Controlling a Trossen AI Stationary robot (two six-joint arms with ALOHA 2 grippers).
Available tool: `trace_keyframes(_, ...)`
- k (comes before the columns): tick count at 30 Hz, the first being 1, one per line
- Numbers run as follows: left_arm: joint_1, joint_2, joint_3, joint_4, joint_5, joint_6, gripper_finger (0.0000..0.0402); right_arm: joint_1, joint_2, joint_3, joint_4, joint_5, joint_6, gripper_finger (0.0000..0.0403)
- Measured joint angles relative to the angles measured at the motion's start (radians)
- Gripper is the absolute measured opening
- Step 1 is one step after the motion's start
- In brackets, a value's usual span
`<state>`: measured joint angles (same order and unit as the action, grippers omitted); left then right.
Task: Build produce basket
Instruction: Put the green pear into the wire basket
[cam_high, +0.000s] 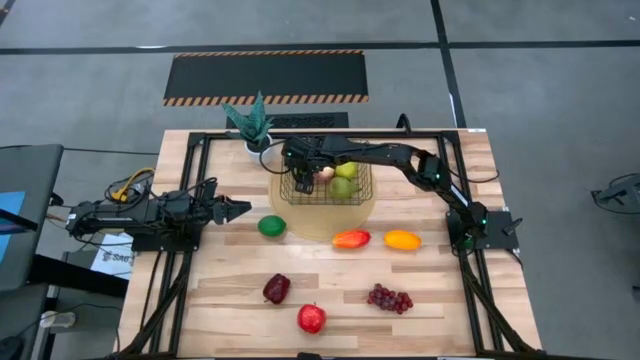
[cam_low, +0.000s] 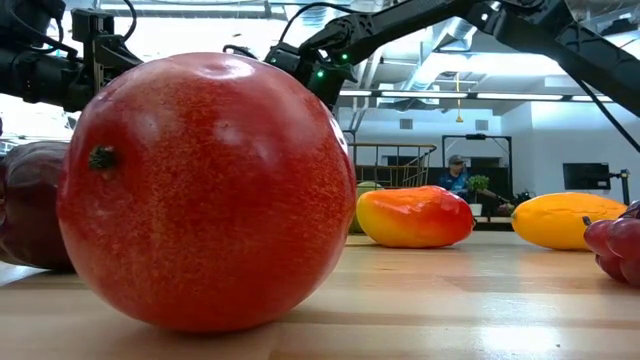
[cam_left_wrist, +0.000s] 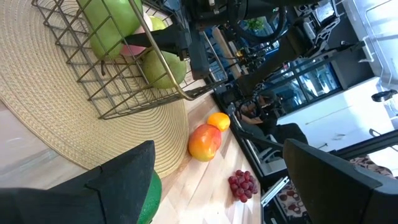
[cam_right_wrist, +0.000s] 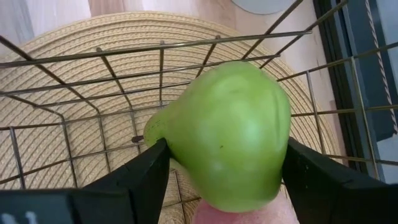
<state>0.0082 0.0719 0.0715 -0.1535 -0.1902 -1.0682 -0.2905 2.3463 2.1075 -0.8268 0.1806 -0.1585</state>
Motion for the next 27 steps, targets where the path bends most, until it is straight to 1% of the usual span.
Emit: trace_keyframes(27,0.000,0.000,0.000,0.001,0.001,-0.007,0.0341,-0.014,0.004,0.000,-0.005,-0.056,0.011,0.0282)
